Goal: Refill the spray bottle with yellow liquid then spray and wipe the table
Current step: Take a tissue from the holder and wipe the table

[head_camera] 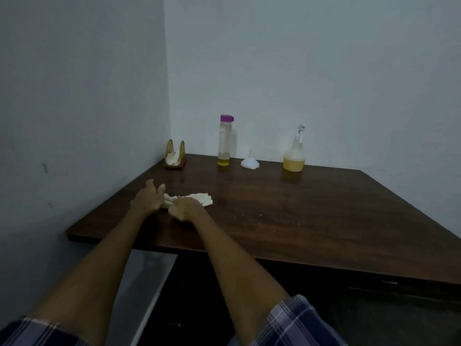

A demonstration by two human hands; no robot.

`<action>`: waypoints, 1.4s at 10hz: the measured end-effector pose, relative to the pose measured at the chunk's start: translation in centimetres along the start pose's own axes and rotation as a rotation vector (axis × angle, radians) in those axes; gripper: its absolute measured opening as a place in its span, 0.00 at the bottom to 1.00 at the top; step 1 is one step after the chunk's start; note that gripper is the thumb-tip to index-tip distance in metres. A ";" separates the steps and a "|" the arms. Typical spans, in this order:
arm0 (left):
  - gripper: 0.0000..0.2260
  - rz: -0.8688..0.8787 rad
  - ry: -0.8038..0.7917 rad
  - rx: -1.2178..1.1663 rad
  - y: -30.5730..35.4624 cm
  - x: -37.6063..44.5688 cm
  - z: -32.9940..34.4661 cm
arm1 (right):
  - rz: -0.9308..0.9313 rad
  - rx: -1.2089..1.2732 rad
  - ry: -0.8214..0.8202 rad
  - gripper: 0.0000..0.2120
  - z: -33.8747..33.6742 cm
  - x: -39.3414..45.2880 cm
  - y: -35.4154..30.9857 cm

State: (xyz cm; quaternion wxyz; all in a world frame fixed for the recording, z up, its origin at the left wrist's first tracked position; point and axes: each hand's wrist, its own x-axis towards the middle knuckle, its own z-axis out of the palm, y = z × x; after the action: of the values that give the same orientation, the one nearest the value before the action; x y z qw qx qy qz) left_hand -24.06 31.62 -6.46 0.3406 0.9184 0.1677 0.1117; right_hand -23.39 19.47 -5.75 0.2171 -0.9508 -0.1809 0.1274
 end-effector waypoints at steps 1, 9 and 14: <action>0.27 0.004 -0.010 -0.009 0.9 -1.7 0.2 | 0.068 -0.070 0.036 0.20 -2.2 -3.3 5.9; 0.28 0.033 0.042 0.082 -2.4 -6.1 -1.0 | -0.070 -0.078 -0.020 0.23 4.0 -7.3 -0.5; 0.28 0.181 -0.026 0.108 2.0 -9.4 2.4 | 0.593 0.073 0.445 0.20 -9.7 -21.8 33.2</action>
State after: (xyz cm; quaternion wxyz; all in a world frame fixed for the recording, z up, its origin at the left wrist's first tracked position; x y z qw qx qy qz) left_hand -31.47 25.12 -7.76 0.2811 0.9482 0.0854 0.1208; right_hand -30.40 -20.65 -8.95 0.2386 -0.9579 0.1586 -0.0187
